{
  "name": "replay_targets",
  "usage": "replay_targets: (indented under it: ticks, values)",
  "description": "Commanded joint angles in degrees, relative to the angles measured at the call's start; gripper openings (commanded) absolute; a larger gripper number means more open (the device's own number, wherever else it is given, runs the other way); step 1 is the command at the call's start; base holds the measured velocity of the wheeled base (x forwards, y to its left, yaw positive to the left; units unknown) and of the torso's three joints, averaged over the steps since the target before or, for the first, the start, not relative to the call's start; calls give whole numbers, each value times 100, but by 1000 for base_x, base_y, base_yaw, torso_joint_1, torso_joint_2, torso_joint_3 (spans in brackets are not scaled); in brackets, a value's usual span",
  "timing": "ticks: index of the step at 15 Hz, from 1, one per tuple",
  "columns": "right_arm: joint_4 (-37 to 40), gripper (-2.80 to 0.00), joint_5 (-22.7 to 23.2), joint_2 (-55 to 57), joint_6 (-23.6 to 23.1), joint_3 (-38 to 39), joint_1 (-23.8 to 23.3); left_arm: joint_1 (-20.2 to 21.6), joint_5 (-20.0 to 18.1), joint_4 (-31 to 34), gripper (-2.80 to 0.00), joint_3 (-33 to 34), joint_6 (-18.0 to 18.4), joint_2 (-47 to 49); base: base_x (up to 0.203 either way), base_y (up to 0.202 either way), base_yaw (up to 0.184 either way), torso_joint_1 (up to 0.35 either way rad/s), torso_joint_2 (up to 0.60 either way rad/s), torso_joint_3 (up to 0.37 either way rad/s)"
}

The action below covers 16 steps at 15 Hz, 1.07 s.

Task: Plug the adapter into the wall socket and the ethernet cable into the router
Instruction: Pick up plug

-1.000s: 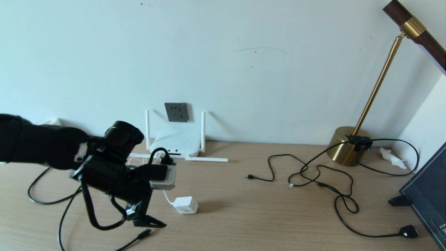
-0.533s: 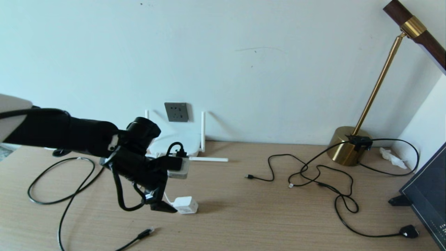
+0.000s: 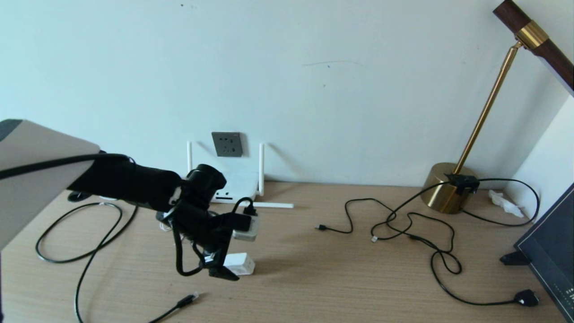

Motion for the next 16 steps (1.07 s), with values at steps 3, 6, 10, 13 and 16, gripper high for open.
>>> replay_targets:
  ticks: [3, 6, 10, 13, 16]
  values:
    - [-2, -280, -1, 0, 9, 0, 0, -82, 151, 7, 0, 7, 192, 174, 0, 0, 0, 0, 0, 0]
    - [-2, -280, -1, 8, 9, 0, 0, -86, 151, 12, 0, 24, 210, 174, 0, 0, 0, 0, 0, 0]
    - [-2, -280, -1, 9, 9, 0, 0, -126, 274, 16, 0, 24, 263, 174, 0, 0, 0, 0, 0, 0]
    - [-2, -280, -1, 9, 9, 0, 0, -178, 283, 69, 0, 42, 263, 174, 0, 0, 0, 0, 0, 0]
    - [-2, -280, -1, 9, 9, 0, 0, -187, 283, 84, 0, 34, 263, 174, 0, 0, 0, 0, 0, 0]
